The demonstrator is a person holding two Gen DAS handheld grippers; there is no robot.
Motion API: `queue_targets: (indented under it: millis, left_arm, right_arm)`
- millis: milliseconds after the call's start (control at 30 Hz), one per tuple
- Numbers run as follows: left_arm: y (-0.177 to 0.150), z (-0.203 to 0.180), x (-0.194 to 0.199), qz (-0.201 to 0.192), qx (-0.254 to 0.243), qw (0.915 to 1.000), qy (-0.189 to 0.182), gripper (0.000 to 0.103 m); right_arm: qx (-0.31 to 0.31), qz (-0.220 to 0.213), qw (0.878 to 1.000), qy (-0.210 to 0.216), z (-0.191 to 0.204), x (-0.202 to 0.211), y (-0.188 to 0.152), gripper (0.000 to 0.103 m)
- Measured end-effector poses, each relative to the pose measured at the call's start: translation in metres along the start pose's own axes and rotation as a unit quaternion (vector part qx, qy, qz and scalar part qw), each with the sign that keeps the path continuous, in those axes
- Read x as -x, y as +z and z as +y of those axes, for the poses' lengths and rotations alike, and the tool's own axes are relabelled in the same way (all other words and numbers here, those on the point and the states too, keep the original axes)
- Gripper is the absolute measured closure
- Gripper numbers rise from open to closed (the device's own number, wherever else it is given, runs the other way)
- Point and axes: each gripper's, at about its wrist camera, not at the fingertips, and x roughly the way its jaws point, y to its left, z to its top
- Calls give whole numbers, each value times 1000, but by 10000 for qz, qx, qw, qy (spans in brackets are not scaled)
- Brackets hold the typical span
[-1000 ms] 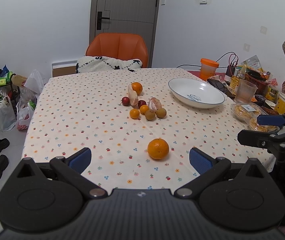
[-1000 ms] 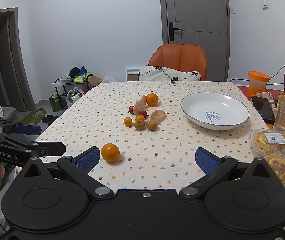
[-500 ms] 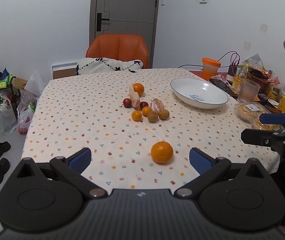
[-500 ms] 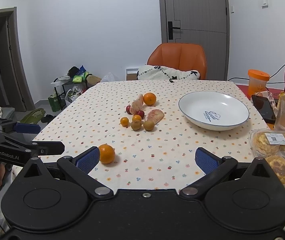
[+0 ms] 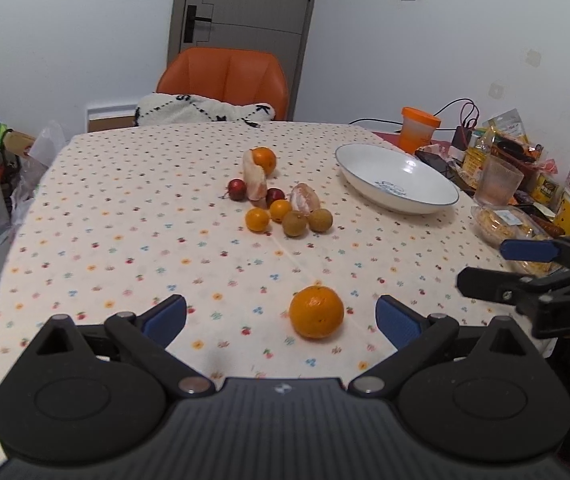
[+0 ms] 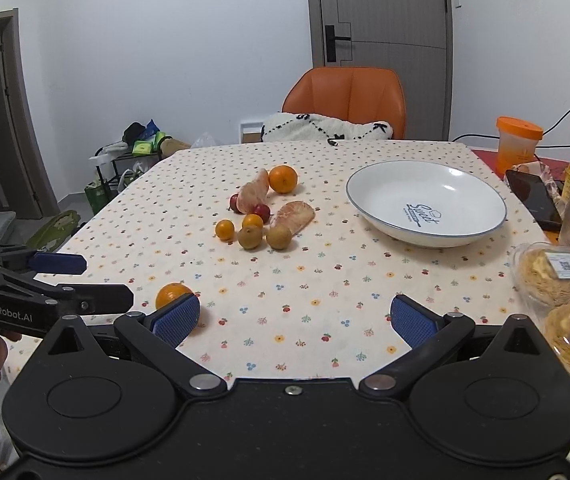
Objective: Organize fruits
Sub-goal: 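Lower the left gripper onto the mandarin orange and close it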
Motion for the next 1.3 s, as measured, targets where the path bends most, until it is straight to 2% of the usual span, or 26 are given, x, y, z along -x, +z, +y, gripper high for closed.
queue_targets:
  millis: [133,400,500,567,600,633,667,800,1100,1233,1300]
  left_arm:
    - [1,0,-10,6,14,10000,-70,7]
    - [-2,0,-33,211,25,9995,-248,20]
    - [-5,-2,-44,361,5,9988,-342,33]
    - [-7,-1,-53,503,18,9980,-384,46]
    - [-8,0,-54,453,30,9981,-417,49]
    - [-7,0,-54,405,2,9982,-441,60]
    - [-6,-1,-56,436,-9,9979,-477,66]
    - [1,3,-63,375,117,9985,-379,66]
    - [16,15,-81,352,237,9986,-317,66]
    - [22,22,-87,348,330,9986,-229,66]
    - [25,26,-90,354,367,9985,-191,66]
  right_arm:
    - [-176,-1,9998,-88,-7,-11,2,0]
    - [-393,11,9991,178,-16,-29,2,0]
    - [-392,34,9989,239,-15,-36,2,0]
    - [-423,52,9987,271,-15,-42,2,0]
    - [-432,64,9986,296,-16,-44,2,0]
    - [-441,79,9985,313,-16,-47,2,0]
    - [-451,82,9984,333,-16,-50,3,0]
    - [-516,108,9975,462,-17,-61,5,0]
    - [-539,87,9974,469,-23,-85,14,1]
    - [-619,123,9966,526,-27,-96,20,12]
    - [-646,126,9963,546,-29,-102,24,14]
